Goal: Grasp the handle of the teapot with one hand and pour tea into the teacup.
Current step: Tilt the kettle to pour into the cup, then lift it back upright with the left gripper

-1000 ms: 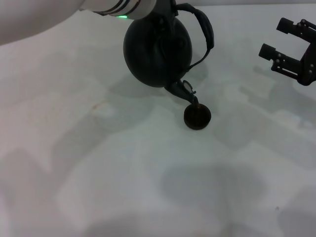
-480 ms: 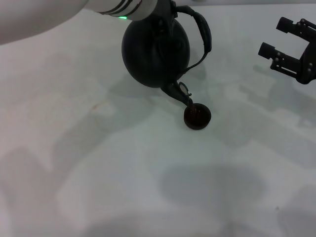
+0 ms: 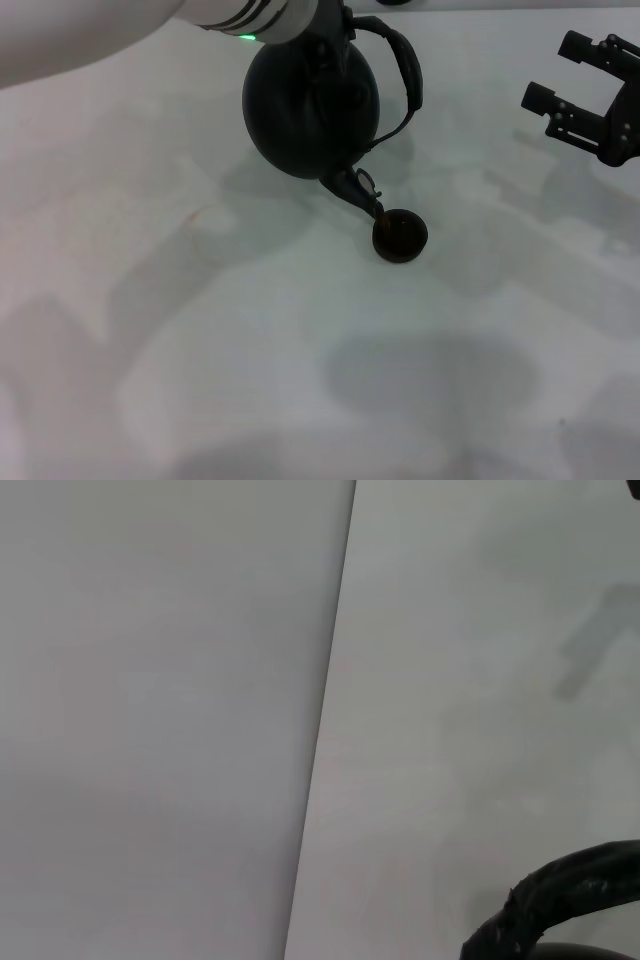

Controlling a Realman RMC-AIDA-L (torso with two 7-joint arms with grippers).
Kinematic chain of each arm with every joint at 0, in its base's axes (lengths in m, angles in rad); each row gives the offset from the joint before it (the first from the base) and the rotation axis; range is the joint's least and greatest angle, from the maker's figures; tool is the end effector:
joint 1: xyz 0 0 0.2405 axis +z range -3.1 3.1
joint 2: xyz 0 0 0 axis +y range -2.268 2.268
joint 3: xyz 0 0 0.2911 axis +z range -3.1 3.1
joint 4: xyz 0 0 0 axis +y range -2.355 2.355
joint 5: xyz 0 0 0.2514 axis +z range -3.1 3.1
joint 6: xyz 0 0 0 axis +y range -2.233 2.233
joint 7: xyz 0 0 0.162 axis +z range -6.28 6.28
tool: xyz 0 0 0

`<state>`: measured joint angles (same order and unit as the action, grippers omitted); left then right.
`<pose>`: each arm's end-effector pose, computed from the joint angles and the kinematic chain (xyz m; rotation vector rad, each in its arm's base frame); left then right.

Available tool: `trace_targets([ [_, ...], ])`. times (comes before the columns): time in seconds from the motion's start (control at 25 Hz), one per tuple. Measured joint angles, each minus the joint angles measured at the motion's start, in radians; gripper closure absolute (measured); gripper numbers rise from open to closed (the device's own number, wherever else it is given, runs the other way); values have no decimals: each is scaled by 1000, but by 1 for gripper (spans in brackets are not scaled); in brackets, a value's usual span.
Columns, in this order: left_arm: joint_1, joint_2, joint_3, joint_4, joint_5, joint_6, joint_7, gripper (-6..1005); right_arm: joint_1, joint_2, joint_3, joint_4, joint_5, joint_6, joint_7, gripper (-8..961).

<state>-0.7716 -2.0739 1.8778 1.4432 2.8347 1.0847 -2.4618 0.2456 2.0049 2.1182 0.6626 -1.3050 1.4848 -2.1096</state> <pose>-0.0527 0.4414 -0.1026 -2.4552 0.2929 0.4626 0.3443 0.3430 0.0133 -2.3428 0.3518 0.9307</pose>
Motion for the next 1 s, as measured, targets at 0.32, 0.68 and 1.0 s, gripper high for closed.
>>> trace_targets([
  [0.32,-14,0,0,0,0,0,2,889,0,0,3,-1,1,0,1,189],
  [0.68,-28,-2,1,-9,0,0,2,890,-2,-1,7,-2,1,0,0,189],
  [1.0,-31,-3,1,-11,0,0,3,891,-3,-2,8,-2,1,0,0,188],
])
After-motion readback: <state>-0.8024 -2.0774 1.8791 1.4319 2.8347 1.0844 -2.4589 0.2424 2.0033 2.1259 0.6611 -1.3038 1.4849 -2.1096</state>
